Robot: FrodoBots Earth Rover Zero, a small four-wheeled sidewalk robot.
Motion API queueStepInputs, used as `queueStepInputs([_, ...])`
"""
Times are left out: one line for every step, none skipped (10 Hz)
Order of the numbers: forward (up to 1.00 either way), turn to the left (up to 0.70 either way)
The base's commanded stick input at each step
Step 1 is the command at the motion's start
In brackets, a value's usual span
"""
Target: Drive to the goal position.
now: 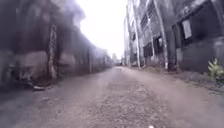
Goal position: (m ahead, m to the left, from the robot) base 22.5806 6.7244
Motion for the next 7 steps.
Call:
queueStepInputs([0.5, 0.0])
queueStepInputs([0.5, 0.0])
queueStepInputs([0.5, 0.0])
queueStepInputs([0.5, 0.0])
queueStepInputs([0.5, 0.0])
queueStepInputs([0.5, 0.0])
queueStepInputs([0.5, 0.0])
